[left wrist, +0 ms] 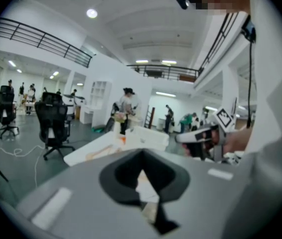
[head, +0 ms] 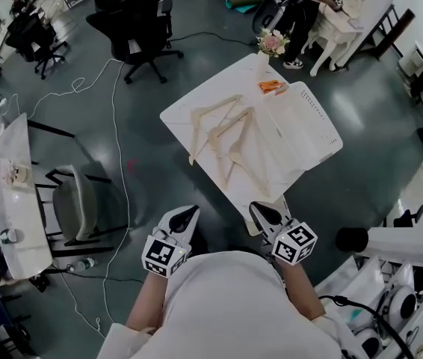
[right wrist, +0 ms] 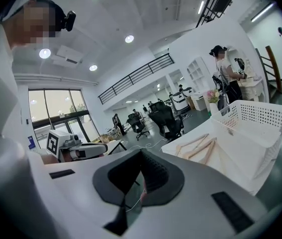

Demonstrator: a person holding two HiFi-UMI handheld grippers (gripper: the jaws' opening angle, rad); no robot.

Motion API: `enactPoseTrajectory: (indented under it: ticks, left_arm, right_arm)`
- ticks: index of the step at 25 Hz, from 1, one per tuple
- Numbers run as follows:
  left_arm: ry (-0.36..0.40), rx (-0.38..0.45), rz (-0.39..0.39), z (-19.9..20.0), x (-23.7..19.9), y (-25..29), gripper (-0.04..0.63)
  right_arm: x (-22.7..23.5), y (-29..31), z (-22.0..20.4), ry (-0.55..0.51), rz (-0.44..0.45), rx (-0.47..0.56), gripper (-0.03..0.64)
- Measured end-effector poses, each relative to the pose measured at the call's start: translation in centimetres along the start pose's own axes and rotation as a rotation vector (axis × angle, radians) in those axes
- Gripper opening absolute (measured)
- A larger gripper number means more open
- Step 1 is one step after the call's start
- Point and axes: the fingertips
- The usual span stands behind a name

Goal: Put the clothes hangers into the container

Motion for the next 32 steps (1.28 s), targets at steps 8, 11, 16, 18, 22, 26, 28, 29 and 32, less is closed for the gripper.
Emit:
enactPoseTrajectory:
  ticks: [8, 11, 16, 18, 22, 26, 28, 29, 32]
  left_arm:
    - [0.017, -0.016, -0.047, 0.9, -7.1, 1.3, -0.002]
    - [0.033, -0.023, -0.073, 1.1, -9.2, 1.9, -0.002]
    - [0.060, -0.025, -0.107, 1.3, -10.9, 2.8, -0.002]
    - [0.064, -0.028, -0.118, 1.3, -11.4, 3.2, -0.002]
    - [0.056, -0.035, -0.130, 1.1, -11.7, 3.9, -0.002]
    - [0.043, -0.040, -0.109, 0.6, -11.5, 4.7, -0.002]
    - [0.030, -0.041, -0.088, 0.4, -11.1, 5.1, -0.002]
    - [0.019, -0.041, -0.075, 0.3, -10.9, 5.3, -0.002]
    - [-0.020, -0.039, -0.032, 0.3, -10.5, 5.8, -0.002]
  right_arm:
    - [0.6, 6.0, 2.0, 0.030, -0.048, 0.050, 0.002]
    - [0.8, 8.1, 2.5, 0.026, -0.071, 0.059, 0.002]
    - [1.0, 10.2, 2.1, -0.004, -0.117, 0.026, 0.002]
    - [1.2, 10.7, 2.3, -0.013, -0.132, 0.017, 0.002]
    - [1.7, 11.0, 2.5, -0.019, -0.142, 0.004, 0.002]
    - [3.1, 11.0, 2.7, -0.021, -0.137, -0.006, 0.003]
    - [4.2, 10.5, 2.5, -0.007, -0.138, -0.013, 0.003]
    - [4.7, 10.2, 2.5, 0.001, -0.138, -0.019, 0.003]
    - [6.6, 9.6, 2.1, 0.014, -0.131, -0.053, 0.005]
Point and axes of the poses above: the fingertips, and each gripper's own axes: y forward along the fingers, x to its right, z out of its top, and after that the axes turned 9 degrees about z, right-handed
